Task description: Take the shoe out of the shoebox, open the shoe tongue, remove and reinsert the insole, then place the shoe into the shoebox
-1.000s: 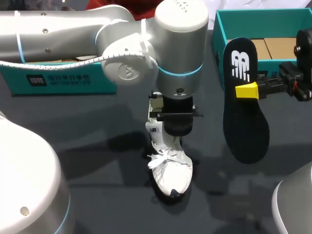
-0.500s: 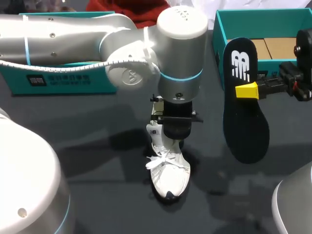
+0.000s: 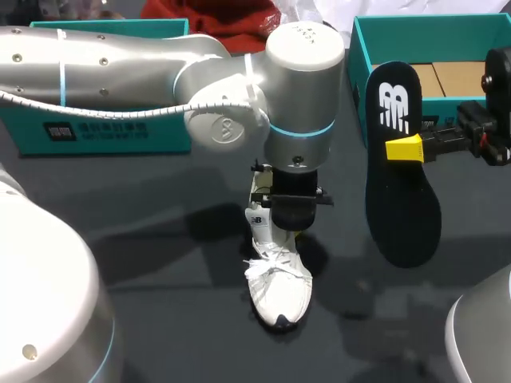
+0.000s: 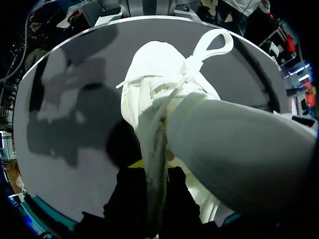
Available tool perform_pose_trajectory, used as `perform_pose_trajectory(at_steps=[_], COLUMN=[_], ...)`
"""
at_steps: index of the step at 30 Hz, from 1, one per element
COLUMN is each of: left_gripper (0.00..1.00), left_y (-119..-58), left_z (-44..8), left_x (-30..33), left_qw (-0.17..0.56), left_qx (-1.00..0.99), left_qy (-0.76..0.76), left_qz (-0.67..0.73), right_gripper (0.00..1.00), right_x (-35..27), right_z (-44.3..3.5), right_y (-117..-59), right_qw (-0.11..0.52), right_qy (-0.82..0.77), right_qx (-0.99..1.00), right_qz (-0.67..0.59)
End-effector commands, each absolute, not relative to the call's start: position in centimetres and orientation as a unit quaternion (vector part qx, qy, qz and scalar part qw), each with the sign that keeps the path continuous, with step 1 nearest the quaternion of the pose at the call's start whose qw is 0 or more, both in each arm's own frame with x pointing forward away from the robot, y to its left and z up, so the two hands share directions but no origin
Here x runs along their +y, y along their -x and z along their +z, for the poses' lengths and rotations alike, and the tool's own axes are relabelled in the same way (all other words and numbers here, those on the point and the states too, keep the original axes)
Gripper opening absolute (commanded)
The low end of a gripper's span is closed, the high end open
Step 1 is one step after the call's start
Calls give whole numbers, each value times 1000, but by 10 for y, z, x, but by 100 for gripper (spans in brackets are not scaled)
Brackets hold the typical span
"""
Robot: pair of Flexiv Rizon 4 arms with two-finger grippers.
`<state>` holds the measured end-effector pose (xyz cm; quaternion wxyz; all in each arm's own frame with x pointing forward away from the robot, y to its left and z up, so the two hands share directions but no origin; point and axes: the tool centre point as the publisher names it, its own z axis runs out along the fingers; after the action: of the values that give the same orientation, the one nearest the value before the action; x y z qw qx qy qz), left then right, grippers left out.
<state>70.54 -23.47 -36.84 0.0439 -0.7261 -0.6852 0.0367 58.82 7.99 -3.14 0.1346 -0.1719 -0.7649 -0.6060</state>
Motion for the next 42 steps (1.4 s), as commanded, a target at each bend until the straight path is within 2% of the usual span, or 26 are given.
perform_pose_trajectory(at_steps=[1,13,14,17,18,24,30,38,42], left_gripper=[0,0,15,42,58,99,100,100,100], left_y=[-708,-713,-714,-714,-714,-714,-720,-732,-739], left_z=[-376,-384,-384,-381,-380,-364,-322,-252,-230], left_x=[-244,-253,-253,-254,-254,-250,-240,-230,-230], left_qw=[54,68,68,66,65,41,-25,-156,-183], left_qx=[-686,-682,-682,-682,-681,-684,-698,-706,-700], left_qy=[725,727,727,728,728,728,713,679,665], left_qz=[33,31,31,32,32,33,58,130,184], right_gripper=[0,0,0,0,0,0,0,0,0], right_x=[78,78,78,78,78,78,78,78,78], right_z=[-34,-34,-34,-34,-34,-34,-34,-34,-34], right_y=[-581,-581,-581,-581,-581,-581,-581,-581,-581], right_qw=[130,130,130,130,130,130,130,130,130], right_qy=[176,176,176,176,176,176,176,176,176], right_qx=[-763,-763,-763,-763,-763,-763,-763,-763,-763], right_qz=[-609,-609,-609,-609,-609,-609,-609,-609,-609])
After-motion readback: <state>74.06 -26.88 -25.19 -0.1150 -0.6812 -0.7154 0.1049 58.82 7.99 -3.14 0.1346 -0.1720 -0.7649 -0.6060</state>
